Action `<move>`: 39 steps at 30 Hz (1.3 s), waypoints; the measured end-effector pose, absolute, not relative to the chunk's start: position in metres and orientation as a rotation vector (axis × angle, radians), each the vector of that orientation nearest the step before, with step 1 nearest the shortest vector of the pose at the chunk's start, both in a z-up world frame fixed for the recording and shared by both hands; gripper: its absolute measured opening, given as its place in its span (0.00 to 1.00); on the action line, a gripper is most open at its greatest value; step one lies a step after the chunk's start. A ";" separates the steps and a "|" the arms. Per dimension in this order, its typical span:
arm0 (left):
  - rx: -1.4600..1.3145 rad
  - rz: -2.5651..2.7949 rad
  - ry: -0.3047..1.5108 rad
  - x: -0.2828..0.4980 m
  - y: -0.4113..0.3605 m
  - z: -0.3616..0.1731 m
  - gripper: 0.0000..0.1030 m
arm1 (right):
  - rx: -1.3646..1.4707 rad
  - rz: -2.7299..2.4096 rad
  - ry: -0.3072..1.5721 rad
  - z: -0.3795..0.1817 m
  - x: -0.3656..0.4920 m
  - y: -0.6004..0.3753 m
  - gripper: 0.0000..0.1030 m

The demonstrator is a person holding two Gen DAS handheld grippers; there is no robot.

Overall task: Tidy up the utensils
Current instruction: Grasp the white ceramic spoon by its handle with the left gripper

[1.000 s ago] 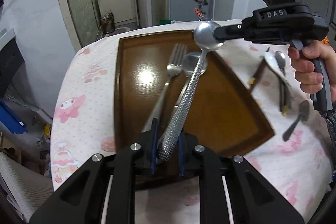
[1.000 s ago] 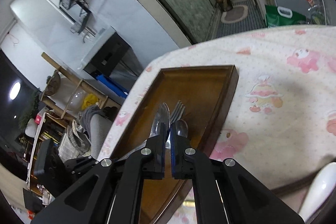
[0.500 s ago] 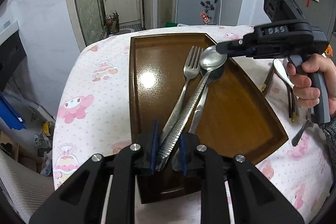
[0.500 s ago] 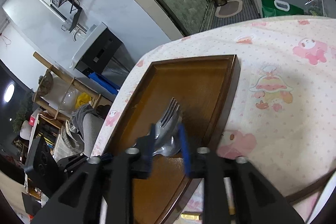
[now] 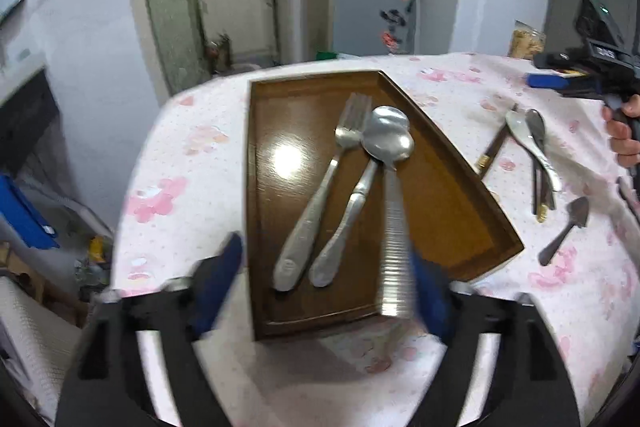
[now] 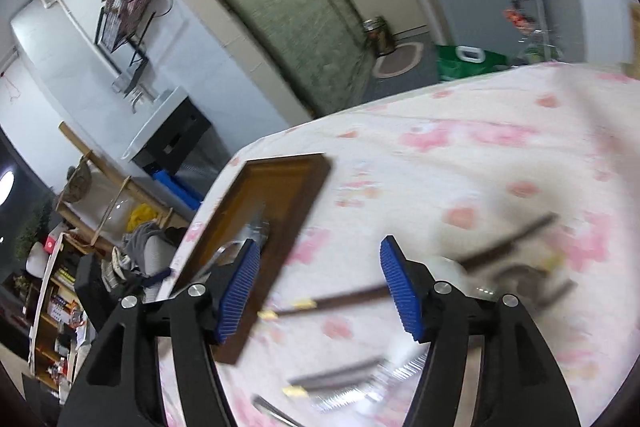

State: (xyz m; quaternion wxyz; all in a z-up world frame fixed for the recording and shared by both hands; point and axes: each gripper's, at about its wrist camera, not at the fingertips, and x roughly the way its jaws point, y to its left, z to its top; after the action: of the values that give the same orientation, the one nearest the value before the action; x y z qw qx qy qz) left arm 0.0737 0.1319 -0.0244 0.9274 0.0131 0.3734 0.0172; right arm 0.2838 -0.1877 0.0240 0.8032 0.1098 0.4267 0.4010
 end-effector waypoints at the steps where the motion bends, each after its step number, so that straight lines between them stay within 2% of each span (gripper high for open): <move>1: 0.028 0.036 0.760 0.072 0.131 -0.023 0.86 | 0.238 0.846 0.916 0.022 0.284 -0.198 0.62; 3: 0.020 0.033 0.754 0.069 0.131 -0.020 0.91 | 0.241 0.830 0.926 0.016 0.284 -0.210 0.62; 9: 0.031 0.058 0.721 0.060 0.129 -0.012 0.94 | 0.169 0.814 0.959 -0.004 0.286 -0.215 0.62; 20: -0.028 -0.038 0.691 0.059 0.108 -0.010 0.95 | 0.068 0.793 0.978 -0.026 0.300 -0.202 0.62; 29: -0.036 -0.150 0.689 0.073 0.061 -0.013 0.95 | -0.049 0.794 1.018 -0.042 0.310 -0.186 0.43; 33: -0.009 -0.194 0.708 0.083 0.033 -0.018 0.95 | -0.038 0.784 1.015 -0.045 0.313 -0.190 0.12; 36: -0.002 -0.216 0.719 0.093 0.015 -0.023 0.95 | 0.037 0.809 1.022 -0.044 0.315 -0.198 0.05; 39: -0.011 -0.264 0.734 0.102 -0.004 -0.027 0.95 | 0.097 0.811 1.020 -0.040 0.312 -0.206 0.05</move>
State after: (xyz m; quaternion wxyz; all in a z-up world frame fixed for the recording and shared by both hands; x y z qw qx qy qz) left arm 0.1020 -0.0036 -0.0275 0.9249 -0.0051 0.3578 -0.1286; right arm 0.3123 -0.2063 -0.0395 0.7940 0.0453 0.4747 0.3771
